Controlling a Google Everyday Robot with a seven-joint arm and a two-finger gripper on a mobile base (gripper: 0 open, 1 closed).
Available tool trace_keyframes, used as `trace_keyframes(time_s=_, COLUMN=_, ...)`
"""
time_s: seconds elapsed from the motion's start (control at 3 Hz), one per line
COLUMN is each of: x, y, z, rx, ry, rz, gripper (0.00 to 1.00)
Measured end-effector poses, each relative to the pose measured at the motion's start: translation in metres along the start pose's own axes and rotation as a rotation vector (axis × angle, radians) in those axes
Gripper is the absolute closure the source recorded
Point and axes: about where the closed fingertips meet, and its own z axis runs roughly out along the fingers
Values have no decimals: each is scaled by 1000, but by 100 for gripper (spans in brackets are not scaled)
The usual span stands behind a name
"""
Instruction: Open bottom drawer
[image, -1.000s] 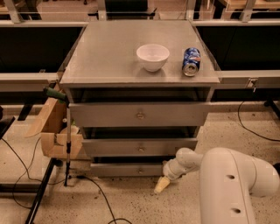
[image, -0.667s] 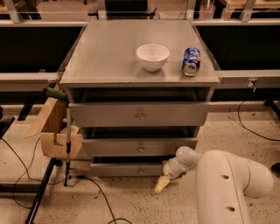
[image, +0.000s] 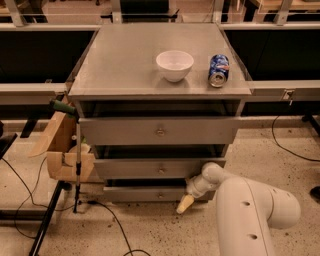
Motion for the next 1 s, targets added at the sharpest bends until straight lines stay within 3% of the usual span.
trace_keyframes(time_s=0.67, x=11, y=5, z=11, rx=-38, ry=-41, rz=-3, gripper=0)
trace_keyframes(time_s=1.0, x=20, y=8, z=18, rx=-53, ry=-53, rz=-4, gripper=16)
